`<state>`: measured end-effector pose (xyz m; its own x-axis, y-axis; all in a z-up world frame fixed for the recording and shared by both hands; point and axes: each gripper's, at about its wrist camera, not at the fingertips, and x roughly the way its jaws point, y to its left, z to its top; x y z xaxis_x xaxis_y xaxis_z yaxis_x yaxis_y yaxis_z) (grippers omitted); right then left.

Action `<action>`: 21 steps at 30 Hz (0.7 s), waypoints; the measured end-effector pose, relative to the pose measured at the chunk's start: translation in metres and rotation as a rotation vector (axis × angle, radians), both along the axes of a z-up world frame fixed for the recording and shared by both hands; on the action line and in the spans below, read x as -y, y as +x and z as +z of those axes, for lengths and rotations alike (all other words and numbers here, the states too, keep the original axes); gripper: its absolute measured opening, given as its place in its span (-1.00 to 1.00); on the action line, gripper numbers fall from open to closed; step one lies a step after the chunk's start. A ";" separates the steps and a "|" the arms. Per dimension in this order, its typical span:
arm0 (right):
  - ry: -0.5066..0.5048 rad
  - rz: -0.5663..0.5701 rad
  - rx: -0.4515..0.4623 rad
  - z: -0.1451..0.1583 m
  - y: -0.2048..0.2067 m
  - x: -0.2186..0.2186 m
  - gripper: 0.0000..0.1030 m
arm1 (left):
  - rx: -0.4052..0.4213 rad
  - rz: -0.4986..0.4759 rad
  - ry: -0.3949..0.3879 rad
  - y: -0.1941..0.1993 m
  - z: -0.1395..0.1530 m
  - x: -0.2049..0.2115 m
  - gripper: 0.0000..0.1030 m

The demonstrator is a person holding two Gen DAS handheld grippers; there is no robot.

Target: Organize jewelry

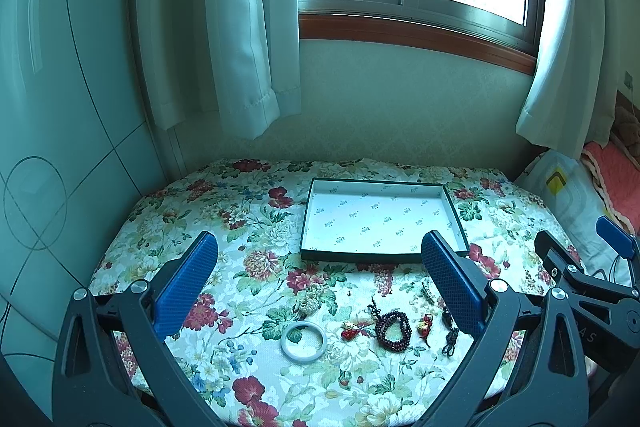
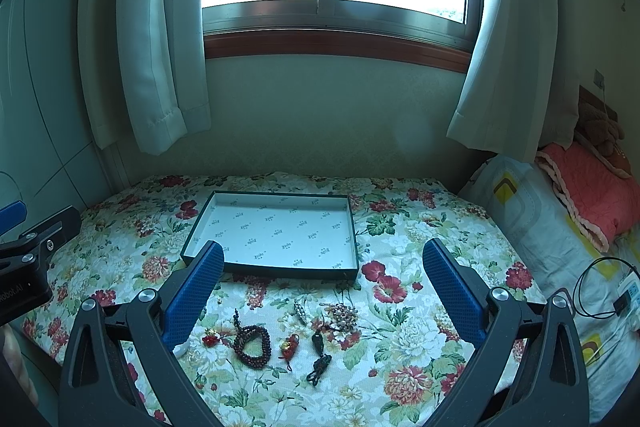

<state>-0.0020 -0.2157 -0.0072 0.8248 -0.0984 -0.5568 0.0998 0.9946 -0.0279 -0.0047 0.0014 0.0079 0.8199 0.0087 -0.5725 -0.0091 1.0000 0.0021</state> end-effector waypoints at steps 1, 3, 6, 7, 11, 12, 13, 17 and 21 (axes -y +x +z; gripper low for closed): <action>0.000 0.000 0.000 0.000 0.000 0.000 0.93 | 0.000 0.000 0.000 0.000 0.000 0.000 0.96; 0.000 0.000 0.000 0.000 0.000 0.000 0.93 | 0.000 0.001 0.000 0.000 0.000 0.000 0.96; -0.001 0.000 0.001 0.000 0.000 0.000 0.93 | 0.001 0.001 -0.001 0.000 0.001 0.000 0.96; -0.001 0.000 0.000 0.000 0.000 0.000 0.93 | 0.000 0.001 0.000 0.000 0.000 0.000 0.96; 0.001 0.000 -0.001 0.001 0.000 0.001 0.93 | 0.000 0.000 0.000 0.000 0.000 0.000 0.96; 0.001 0.001 0.000 0.001 0.000 0.001 0.93 | -0.001 0.000 -0.001 0.000 0.000 0.000 0.96; 0.001 0.001 -0.001 0.001 0.000 0.001 0.93 | -0.001 0.001 -0.001 0.000 0.000 0.000 0.96; 0.000 0.001 -0.001 -0.002 -0.001 0.001 0.93 | -0.001 0.000 -0.001 0.000 0.000 0.000 0.96; 0.000 -0.002 -0.005 -0.005 -0.001 0.001 0.93 | -0.003 0.002 0.001 0.001 0.000 0.001 0.96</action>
